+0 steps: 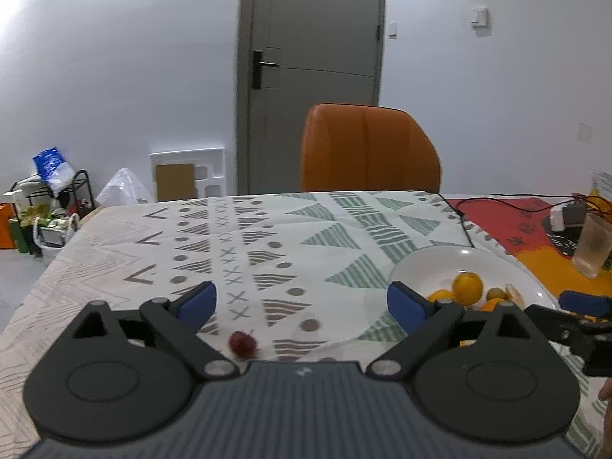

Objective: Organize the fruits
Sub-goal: 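Withdraw both open tools from the bowl toward the last two plums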

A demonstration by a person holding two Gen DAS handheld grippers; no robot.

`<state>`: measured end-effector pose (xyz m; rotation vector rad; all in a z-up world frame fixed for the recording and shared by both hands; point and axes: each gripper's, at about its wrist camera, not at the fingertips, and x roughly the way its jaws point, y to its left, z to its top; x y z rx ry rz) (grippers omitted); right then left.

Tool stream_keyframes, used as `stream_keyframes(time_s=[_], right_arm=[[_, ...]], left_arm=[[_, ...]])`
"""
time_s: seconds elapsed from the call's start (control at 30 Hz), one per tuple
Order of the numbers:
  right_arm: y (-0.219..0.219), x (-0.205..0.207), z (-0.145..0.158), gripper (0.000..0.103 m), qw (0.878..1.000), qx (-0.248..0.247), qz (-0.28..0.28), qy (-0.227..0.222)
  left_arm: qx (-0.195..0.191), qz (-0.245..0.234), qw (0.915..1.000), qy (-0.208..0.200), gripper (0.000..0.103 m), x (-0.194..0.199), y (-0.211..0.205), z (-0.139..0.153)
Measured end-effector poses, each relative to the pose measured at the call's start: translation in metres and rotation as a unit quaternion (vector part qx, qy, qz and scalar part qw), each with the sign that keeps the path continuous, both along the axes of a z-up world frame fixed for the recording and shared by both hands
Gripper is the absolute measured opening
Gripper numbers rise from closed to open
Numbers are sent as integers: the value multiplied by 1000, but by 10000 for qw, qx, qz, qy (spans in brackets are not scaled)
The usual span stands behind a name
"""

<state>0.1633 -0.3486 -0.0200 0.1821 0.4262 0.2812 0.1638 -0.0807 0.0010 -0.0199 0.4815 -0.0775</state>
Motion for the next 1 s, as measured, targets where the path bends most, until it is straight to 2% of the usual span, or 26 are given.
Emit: stream_keyframes(time_s=[0.47,0.77,1.0], right_arm=[[31,1,3,103,9994,-39,334,62],[55,2,4,103,9980,-85,619,46],[68,4,3,103,9973,-152,716,83]], left_arm=[[-175,518,9983,-223,95,-14,47,9],[-290,613,9977,-17,95,-16,70,3],[-358,477,9981,175,90,-14,76,-10]])
